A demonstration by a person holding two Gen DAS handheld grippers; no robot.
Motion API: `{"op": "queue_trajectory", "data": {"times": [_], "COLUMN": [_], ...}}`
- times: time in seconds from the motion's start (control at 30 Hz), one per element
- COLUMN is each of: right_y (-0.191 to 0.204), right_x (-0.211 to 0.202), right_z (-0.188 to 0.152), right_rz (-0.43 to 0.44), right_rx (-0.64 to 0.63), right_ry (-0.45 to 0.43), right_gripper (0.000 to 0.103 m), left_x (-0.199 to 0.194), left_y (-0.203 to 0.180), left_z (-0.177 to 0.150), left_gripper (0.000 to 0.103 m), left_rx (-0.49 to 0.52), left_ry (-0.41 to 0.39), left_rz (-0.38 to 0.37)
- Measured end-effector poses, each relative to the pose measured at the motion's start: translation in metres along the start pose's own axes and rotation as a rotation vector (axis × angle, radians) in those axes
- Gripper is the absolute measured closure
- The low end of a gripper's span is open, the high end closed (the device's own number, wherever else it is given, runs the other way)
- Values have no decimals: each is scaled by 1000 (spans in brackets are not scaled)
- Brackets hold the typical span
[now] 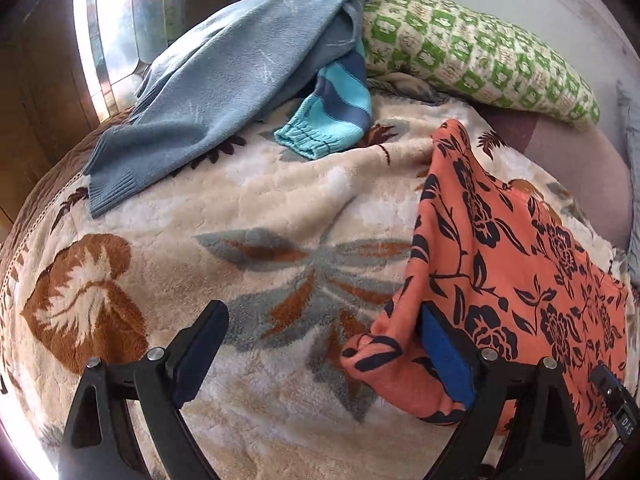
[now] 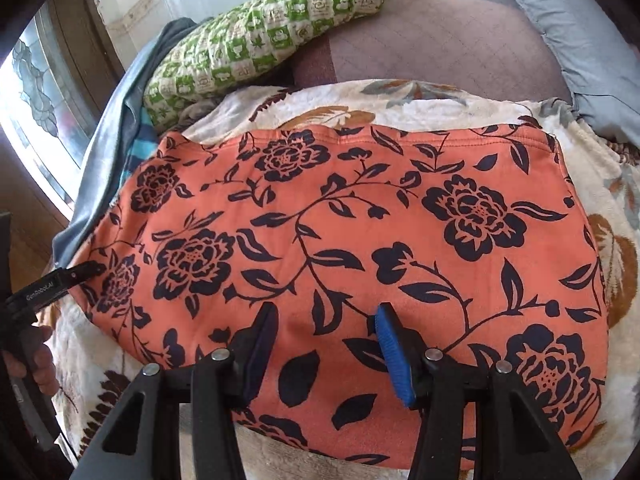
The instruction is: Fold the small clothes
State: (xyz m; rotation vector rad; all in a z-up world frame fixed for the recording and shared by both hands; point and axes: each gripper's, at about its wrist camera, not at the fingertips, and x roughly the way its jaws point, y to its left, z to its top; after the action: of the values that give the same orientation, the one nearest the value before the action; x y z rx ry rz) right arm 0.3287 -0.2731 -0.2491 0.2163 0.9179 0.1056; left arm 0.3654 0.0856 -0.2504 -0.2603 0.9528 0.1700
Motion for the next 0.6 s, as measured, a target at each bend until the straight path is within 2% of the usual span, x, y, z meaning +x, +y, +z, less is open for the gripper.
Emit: {"op": "queue_trajectory", "data": {"times": [0.13,0.2,0.3,0.37,0.47,0.6], "right_y": [12,18,24,31,31,29], "right_x": [-12,-8,19,18,18,19], "right_z": [3,2,-10,-13,-11,-11], "right_rz": [41,60,27,3,4,22], "right_rx": [-38,-61,-104,-158,-155,-143], "right_ry": [-59,-30,104,73,89,83], "right_gripper": [48,48,48,48,47,46], "left_x": [-8,-13,-14,-11,-6,-5], "left_y": [6,3,3,1,-4,-10], "left_z": [-5,-11,-21,-26,-34,-36], "left_gripper": [8,8,8,8,8,8], "left_rx": [-34,-28,-59,-72,-69,-58], "left_ry": [-20,-15,20,44,97,97], "left_rz": [-12,-28,-61,-68,-71,-103]}}
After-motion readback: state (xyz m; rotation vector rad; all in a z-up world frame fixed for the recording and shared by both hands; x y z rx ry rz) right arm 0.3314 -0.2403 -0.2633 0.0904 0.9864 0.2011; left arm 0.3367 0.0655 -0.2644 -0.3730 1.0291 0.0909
